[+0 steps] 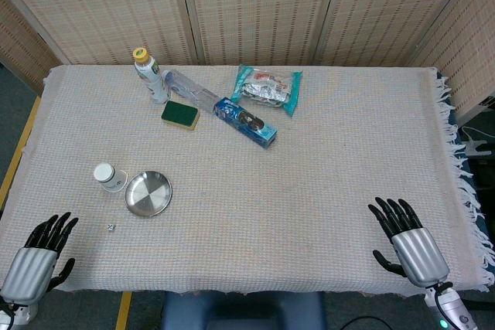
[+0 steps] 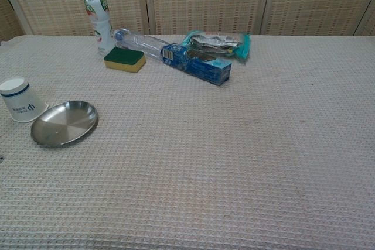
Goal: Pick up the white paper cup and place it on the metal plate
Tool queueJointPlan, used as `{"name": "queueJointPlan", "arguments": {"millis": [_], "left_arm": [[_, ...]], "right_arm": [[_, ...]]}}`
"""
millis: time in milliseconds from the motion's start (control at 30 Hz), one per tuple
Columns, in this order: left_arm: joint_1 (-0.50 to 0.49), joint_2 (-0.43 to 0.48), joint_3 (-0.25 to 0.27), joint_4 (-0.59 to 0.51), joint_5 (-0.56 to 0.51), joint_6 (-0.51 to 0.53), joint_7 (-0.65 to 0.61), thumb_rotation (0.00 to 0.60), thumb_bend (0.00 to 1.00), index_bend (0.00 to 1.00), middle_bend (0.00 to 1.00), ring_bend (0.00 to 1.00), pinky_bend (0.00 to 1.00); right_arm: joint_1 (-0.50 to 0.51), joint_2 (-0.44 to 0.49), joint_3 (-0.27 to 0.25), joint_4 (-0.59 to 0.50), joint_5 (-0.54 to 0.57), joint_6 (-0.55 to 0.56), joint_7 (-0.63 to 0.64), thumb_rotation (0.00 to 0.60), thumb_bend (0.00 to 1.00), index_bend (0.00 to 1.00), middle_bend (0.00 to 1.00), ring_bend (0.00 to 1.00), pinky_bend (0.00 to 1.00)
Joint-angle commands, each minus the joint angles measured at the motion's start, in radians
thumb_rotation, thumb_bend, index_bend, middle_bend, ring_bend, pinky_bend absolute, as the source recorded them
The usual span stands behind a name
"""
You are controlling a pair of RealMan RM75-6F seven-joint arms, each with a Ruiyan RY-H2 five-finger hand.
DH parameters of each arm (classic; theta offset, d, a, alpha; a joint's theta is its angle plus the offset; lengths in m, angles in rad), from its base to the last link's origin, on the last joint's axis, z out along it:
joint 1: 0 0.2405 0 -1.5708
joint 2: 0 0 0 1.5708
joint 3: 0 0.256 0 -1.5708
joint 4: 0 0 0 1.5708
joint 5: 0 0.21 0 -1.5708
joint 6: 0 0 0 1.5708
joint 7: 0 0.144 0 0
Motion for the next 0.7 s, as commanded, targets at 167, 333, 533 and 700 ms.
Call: {"name": "queueJointPlan", "arguments": {"millis": [167,333,533,700], "left_arm": [[-0.026,-0.012,-0.010,-0.005,-0.008,-0.040,0.016,0.600,0.38,0.00,0.00,0.00,0.14],[-0.033,-0.031,-0.017,-0.014,-0.042,-0.075,0.035,0.600,0.38,0.00,0.47,0.42,0.53],[-0.084,-0.062,-0.033,0.003,-0.101,-0.194,0.069,0.600,0.40,0.13,0.90,0.83,0.82],[-0.117,-0.116,-0.050,0.063,-0.128,-0.244,0.080,0.600,0.41,0.23,0.99,0.93,0.91]], "right_arm": [[-0.007,0.009,-0.004,-0.006,-0.003,0.011,0.004,0.533,0.19,0.00,0.00,0.00,0.00],[-0.008,0.010,0.001,-0.010,0.009,0.008,0.003,0.533,0.19,0.00,0.00,0.00,0.00],[0.001,0.016,0.003,-0.018,0.033,-0.023,-0.007,0.532,0.19,0.00,0.00,0.00,0.00],[0.004,0.032,-0.007,-0.040,0.011,-0.023,0.010,0.533,0.19,0.00,0.00,0.00,0.00]]}}
